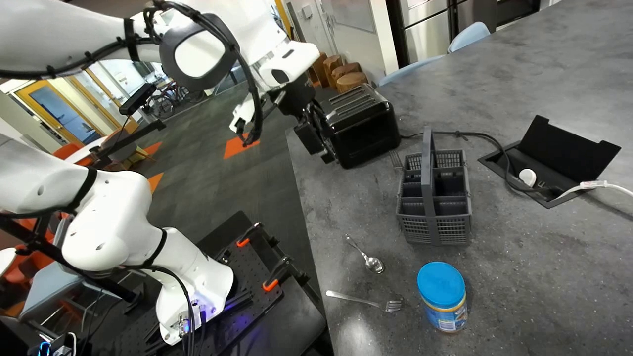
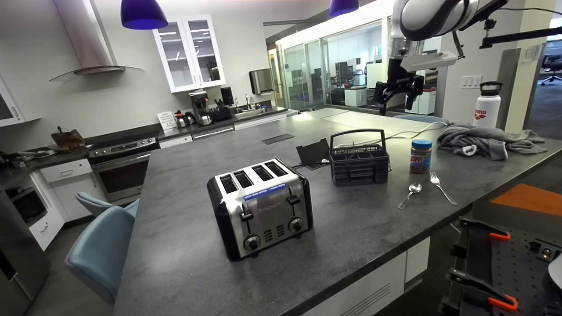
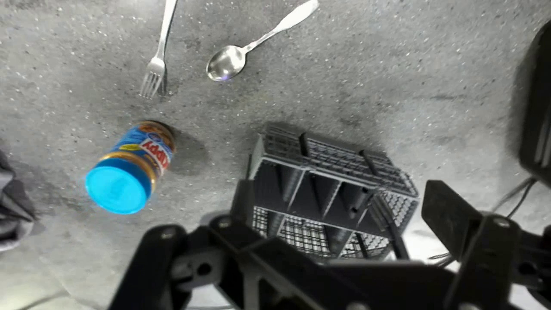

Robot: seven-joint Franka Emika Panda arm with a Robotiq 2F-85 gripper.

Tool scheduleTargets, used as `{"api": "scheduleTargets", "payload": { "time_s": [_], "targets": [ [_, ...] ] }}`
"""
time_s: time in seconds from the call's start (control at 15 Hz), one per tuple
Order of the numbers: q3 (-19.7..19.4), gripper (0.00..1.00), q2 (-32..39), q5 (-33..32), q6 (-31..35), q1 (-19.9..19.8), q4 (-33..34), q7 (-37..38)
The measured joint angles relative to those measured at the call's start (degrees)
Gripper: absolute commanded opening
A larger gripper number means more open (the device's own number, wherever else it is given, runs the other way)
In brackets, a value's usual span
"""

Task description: Put the blue lid on the counter top

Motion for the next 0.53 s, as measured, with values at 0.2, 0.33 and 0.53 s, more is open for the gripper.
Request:
{"api": "scheduleTargets", "payload": {
  "time_s": [0.2, 0.33, 0.53],
  "targets": [
    [-6.2, 1.00, 4.9, 4.5, 1.3, -1.2, 3.6, -3.0],
    [-9.9, 1.00, 9.0, 9.3, 1.9, -1.5, 6.4, -6.3],
    [-13.0, 1.00, 15.5, 14.0, 1.8, -2.5, 10.6, -8.2]
  ]
}}
